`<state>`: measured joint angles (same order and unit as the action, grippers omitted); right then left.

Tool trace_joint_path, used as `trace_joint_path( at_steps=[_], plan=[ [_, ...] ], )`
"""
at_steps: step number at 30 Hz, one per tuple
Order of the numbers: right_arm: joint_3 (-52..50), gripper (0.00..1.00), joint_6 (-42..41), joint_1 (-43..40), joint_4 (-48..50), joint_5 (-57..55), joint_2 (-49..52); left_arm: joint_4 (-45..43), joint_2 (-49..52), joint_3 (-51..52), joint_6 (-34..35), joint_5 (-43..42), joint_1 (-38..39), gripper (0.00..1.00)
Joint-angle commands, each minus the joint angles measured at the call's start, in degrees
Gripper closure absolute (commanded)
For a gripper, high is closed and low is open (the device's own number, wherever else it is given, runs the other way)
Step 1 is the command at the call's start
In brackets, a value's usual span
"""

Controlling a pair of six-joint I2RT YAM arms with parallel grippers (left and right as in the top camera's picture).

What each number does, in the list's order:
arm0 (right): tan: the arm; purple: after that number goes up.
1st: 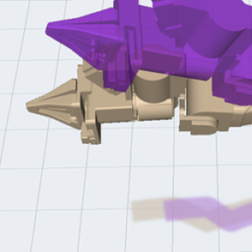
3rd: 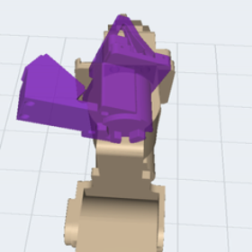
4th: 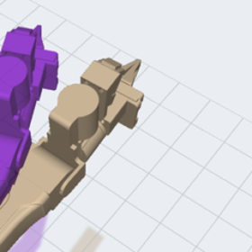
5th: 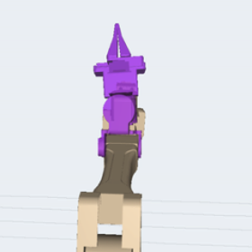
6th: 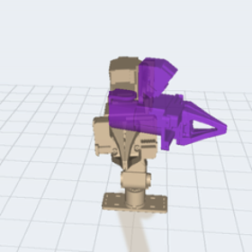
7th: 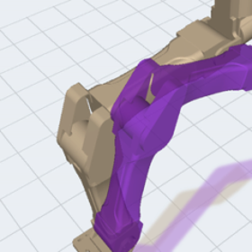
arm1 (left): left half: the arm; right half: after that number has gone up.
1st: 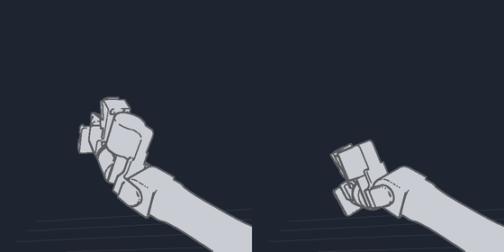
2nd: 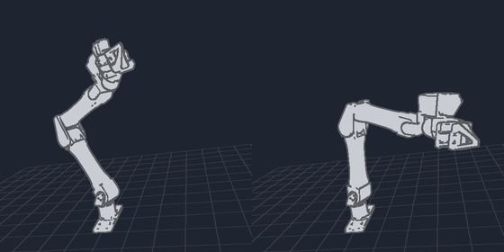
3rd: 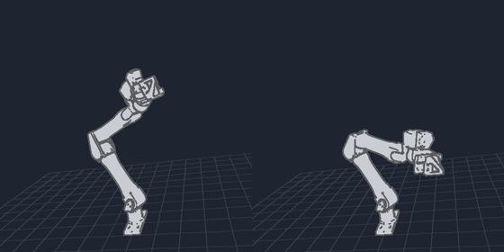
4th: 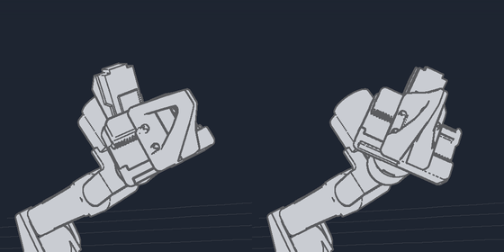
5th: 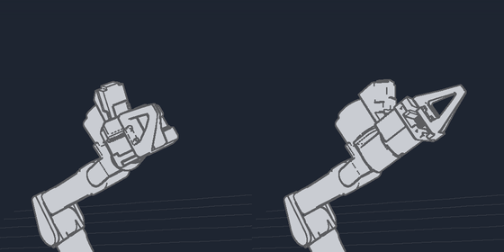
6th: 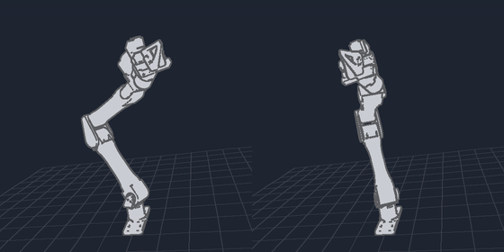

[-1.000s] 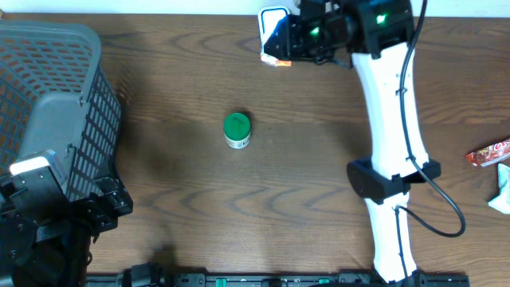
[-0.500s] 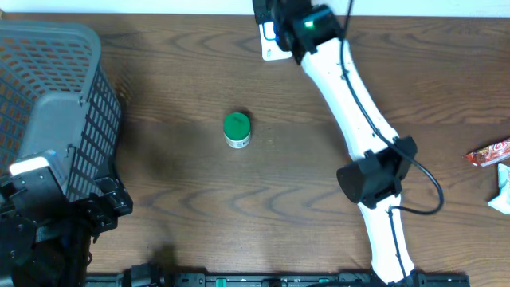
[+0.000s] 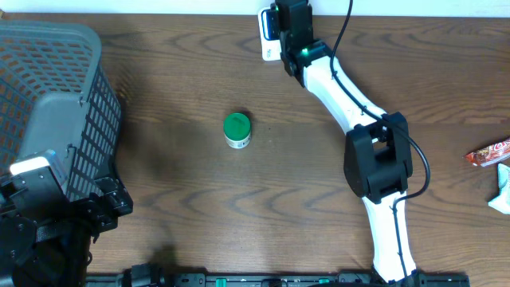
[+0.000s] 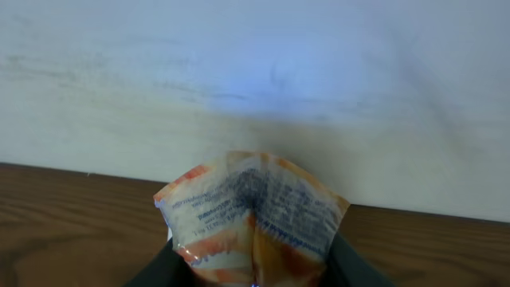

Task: Scan the item barcode
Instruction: 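Swing the right arm to the far right holding the tissue pack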

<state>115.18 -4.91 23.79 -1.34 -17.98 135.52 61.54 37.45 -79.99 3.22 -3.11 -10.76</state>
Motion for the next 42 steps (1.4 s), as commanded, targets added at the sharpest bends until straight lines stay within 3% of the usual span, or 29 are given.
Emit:
trace_joint_path(
  at_steps=[1,8,23,32,42],
  plan=[
    [-1.2,0.69,0.72,-0.61,3.34,1.66,2.75,-0.02,-0.11,0.07,0.5,-0.55,0.2,0.02],
    [-1.2,0.7,0.74,-0.98,9.42,2.05,7.96,-0.02,-0.11,0.07,0.5,-0.55,0.2,0.02],
    [-1.18,0.65,0.74,-1.16,7.06,4.11,7.85,-0.02,-0.11,0.07,0.5,-0.55,0.2,0.02],
    [-1.18,0.64,1.44,-4.09,-13.86,0.5,-8.39,-0.02,-0.11,0.07,0.5,-0.55,0.2,0.02],
    [-1.27,0.64,12.74,-16.24,-39.12,-25.18,-15.04,-0.02,-0.11,0.07,0.5,-0.55,0.2,0.02]
  ],
)
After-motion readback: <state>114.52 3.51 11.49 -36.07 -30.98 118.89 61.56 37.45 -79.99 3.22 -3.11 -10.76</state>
